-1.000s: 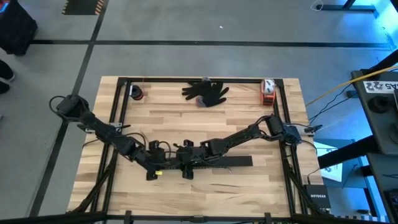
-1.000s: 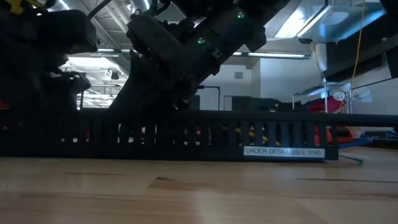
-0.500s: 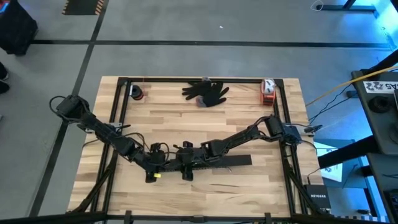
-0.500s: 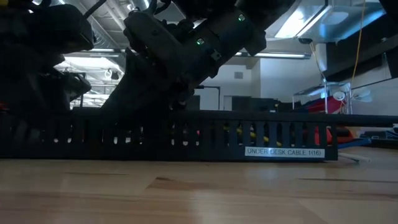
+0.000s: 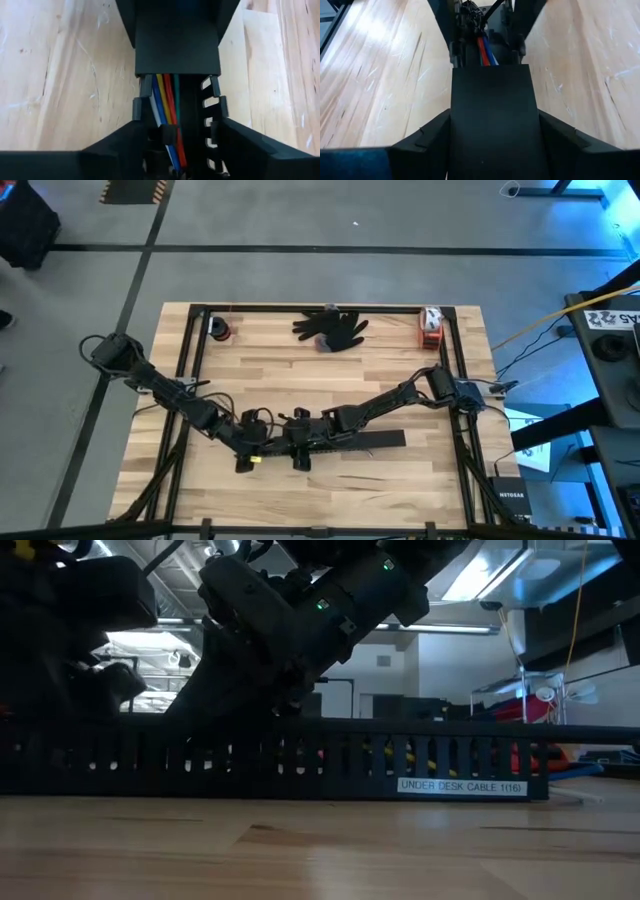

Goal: Ziptie cables
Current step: Close the black cable duct

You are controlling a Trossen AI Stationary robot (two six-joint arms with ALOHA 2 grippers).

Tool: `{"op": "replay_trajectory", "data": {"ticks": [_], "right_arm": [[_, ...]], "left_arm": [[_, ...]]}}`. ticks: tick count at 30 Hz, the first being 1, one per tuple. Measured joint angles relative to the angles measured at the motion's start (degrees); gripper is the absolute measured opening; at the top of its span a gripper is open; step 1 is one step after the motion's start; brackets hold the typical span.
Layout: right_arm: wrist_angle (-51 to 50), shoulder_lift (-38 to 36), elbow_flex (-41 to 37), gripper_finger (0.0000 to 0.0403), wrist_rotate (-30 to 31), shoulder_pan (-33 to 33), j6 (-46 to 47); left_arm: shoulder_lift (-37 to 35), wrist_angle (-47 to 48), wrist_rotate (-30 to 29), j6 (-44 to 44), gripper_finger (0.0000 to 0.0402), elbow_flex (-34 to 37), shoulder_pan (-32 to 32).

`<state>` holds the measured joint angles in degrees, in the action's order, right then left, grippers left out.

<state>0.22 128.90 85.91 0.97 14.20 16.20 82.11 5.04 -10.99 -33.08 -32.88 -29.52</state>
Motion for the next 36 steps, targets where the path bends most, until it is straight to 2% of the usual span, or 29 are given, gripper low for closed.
{"op": "replay_trajectory", "data": {"ticks": [5,8,12,26,36], "right_arm": [[0.7,0.1,0.0,0.023,-0.1,0.0,0.2],[0.8,0.2,0.1,0.023,0.1,0.0,0.5],[0.6,0.2,0.1,0.023,0.1,0.0,0.8],[1.0,0.2,-0.1,0.023,0.1,0.0,2.0],[2.1,0.2,-0.2,0.023,1.0,0.0,2.1]], "left_arm": [[-2.1,5.6,1.7,-2.7,0.0254,-1.8,-0.5],[-4.5,10.4,-0.4,-3.1,0.0251,-3.3,-1.4],[-7.4,12.2,-1.3,-2.8,0.024,-3.6,-2.0],[-7.5,11.8,-2.0,-1.4,0.0236,-3.5,-0.6],[-3.5,9.0,-1.8,1.2,0.0281,-3.5,-0.4]]}}
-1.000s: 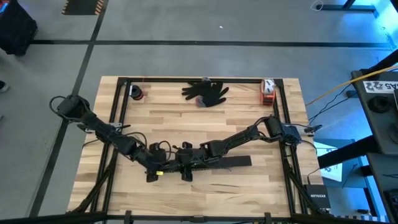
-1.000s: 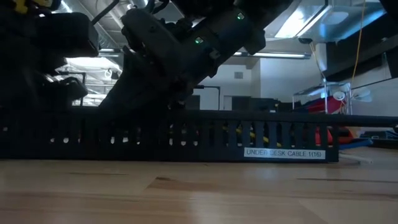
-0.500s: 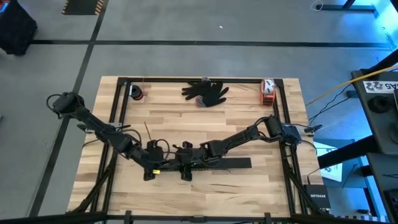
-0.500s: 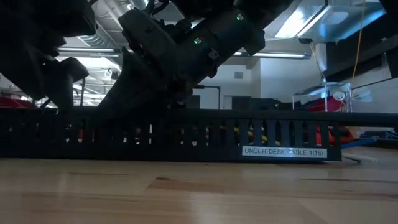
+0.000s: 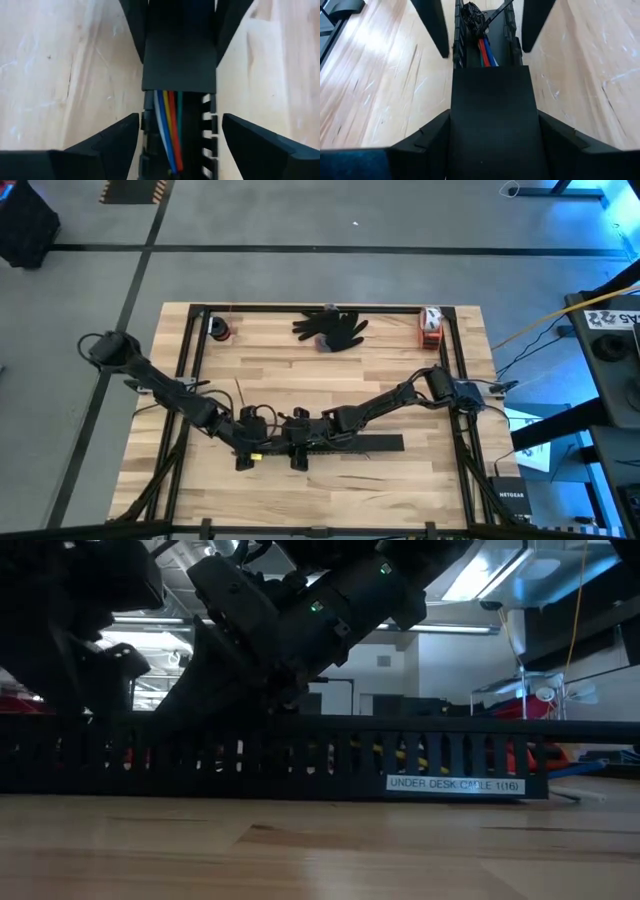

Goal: Ziptie cables
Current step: Close the black cable duct

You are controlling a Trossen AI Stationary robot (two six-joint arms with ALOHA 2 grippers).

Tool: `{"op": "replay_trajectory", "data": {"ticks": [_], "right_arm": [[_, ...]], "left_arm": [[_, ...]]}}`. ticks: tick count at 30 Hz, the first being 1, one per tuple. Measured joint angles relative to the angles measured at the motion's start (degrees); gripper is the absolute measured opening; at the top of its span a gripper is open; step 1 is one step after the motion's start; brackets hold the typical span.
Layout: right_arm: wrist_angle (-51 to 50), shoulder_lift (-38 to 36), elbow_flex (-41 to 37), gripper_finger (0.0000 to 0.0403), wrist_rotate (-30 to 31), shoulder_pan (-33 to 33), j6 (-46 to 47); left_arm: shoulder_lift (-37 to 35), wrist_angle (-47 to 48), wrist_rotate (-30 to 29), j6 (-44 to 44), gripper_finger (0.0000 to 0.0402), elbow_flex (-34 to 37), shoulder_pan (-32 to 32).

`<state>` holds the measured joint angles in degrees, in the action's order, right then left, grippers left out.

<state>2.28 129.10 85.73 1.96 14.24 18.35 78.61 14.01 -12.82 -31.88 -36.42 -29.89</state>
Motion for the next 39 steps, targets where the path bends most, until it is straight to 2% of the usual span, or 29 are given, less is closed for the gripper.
{"op": "replay_trajectory", "data": {"ticks": [5,15,21,27,34,39], "right_arm": [[0.2,0.0,0.0,0.023,0.0,0.0,0.0],[2.1,0.1,-0.2,0.023,-0.2,0.0,-0.4],[3.4,0.2,-0.3,0.023,0.4,0.2,-0.6],[1.5,0.1,-0.1,0.023,0.4,0.2,-0.5],[1.0,0.0,0.0,0.023,0.4,0.1,-0.2],[1.3,0.0,0.1,0.023,0.6,-0.1,0.3]], "left_arm": [[1.6,-0.4,-0.4,1.1,0.0274,0.0,0.0],[6.0,-7.2,-0.9,2.8,0.0194,0.2,0.0],[7.4,-10.6,-1.2,4.3,0.0176,0.2,0.1],[7.3,-11.4,-1.3,4.7,0.0193,0.2,0.2],[7.3,-11.4,-1.1,4.2,0.0248,0.2,0.3],[5.3,-7.3,-1.0,2.4,0.0263,-0.1,0.2]]}}
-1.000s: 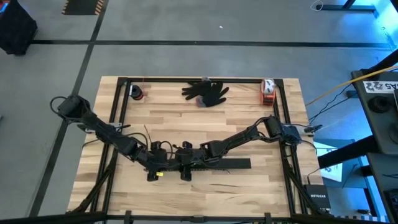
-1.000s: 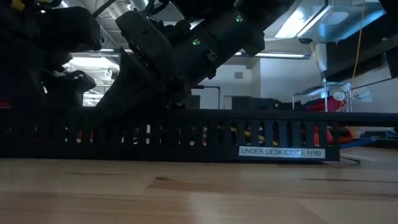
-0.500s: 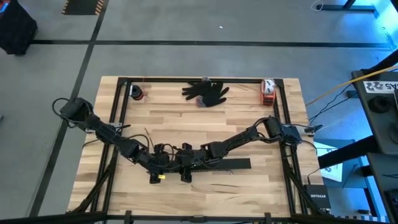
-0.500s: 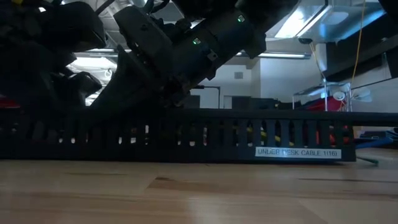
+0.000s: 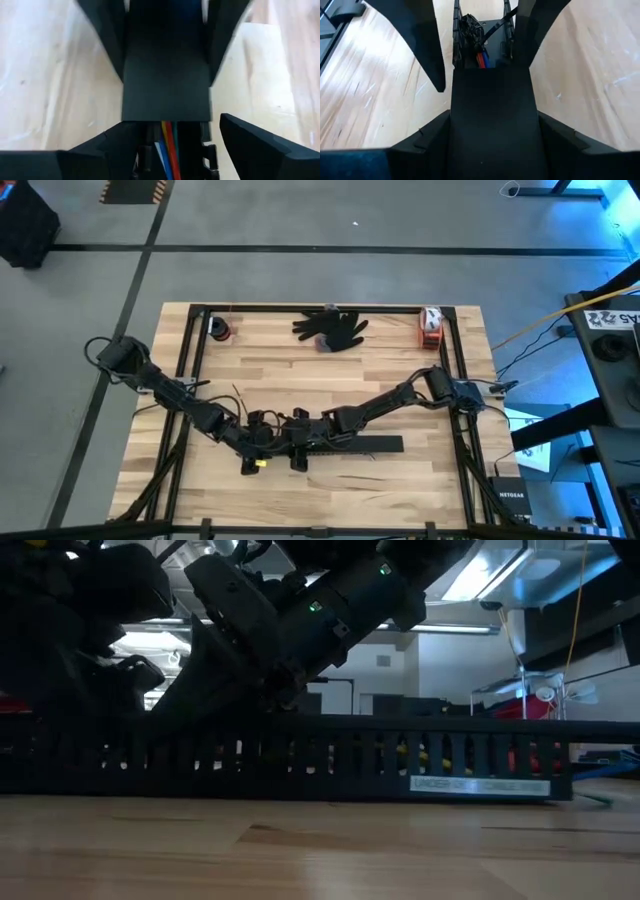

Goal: Ziptie cables
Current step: Close the black cable duct

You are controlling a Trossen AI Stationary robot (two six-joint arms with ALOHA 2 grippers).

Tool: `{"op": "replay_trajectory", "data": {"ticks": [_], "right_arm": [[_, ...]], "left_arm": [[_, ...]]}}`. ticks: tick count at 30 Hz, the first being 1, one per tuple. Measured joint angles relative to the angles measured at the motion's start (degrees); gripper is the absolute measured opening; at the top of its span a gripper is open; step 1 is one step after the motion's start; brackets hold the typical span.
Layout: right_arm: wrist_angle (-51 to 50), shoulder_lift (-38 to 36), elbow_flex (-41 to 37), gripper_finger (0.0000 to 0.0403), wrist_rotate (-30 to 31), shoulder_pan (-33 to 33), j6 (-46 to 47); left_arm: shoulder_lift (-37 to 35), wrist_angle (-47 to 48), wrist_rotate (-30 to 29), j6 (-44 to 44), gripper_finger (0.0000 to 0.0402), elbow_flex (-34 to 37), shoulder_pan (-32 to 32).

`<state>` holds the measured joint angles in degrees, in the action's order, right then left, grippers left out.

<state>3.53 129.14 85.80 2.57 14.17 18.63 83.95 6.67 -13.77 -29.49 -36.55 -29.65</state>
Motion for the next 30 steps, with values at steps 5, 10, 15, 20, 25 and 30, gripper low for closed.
{"op": "replay_trajectory", "data": {"ticks": [5,10,15,20,25,30], "right_arm": [[-0.1,0.0,0.1,0.023,0.0,-0.1,0.4],[-0.1,0.0,0.1,0.023,0.5,0.0,0.5],[-0.2,0.0,0.1,0.023,0.9,0.0,0.6],[-0.2,0.0,0.0,0.023,0.9,0.0,0.6],[-0.2,0.0,0.0,0.023,0.9,0.0,0.6],[-0.2,0.0,0.0,0.023,0.9,0.0,0.6]], "left_arm": [[-3.2,5.1,-0.2,-0.5,0.0265,-0.9,0.0],[-3.9,6.8,0.1,-0.5,0.0265,-0.9,0.0],[-4.9,8.1,0.3,-2.5,0.0265,-0.9,0.0],[-8.0,11.6,-0.8,-2.0,0.0265,-1.8,0.0],[-9.5,15.1,-1.8,-1.9,0.0265,-1.8,0.1],[-9.5,14.9,-0.7,-2.0,0.0265,-1.8,0.1]]}}
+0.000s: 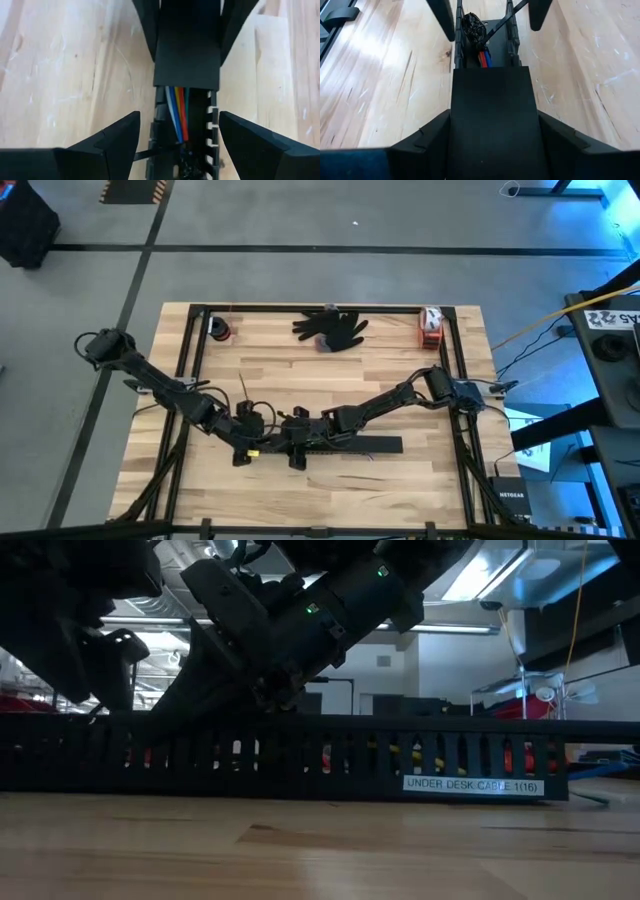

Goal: Ziptie cables
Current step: Close the black cable duct

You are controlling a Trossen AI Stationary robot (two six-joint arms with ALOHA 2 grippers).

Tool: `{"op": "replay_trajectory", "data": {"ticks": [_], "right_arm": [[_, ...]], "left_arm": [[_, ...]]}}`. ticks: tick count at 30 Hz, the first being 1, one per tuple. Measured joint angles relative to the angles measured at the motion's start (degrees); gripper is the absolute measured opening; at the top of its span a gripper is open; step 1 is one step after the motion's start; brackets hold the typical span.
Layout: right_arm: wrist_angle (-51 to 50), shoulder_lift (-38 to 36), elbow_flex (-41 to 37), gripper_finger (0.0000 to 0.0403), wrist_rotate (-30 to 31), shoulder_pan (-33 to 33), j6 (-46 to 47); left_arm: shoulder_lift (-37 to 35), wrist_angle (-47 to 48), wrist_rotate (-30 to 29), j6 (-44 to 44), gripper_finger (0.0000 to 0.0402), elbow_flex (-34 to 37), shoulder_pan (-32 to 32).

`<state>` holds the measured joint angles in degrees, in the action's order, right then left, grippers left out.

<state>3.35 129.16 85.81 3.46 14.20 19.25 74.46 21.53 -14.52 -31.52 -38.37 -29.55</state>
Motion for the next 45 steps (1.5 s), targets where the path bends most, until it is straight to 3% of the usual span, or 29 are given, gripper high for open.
{"op": "replay_trajectory", "data": {"ticks": [45], "right_arm": [[-0.1,0.0,-0.1,0.023,0.3,0.0,-0.2]], "left_arm": [[0.0,0.1,1.0,0.0,0.0265,0.0,0.0]]}}
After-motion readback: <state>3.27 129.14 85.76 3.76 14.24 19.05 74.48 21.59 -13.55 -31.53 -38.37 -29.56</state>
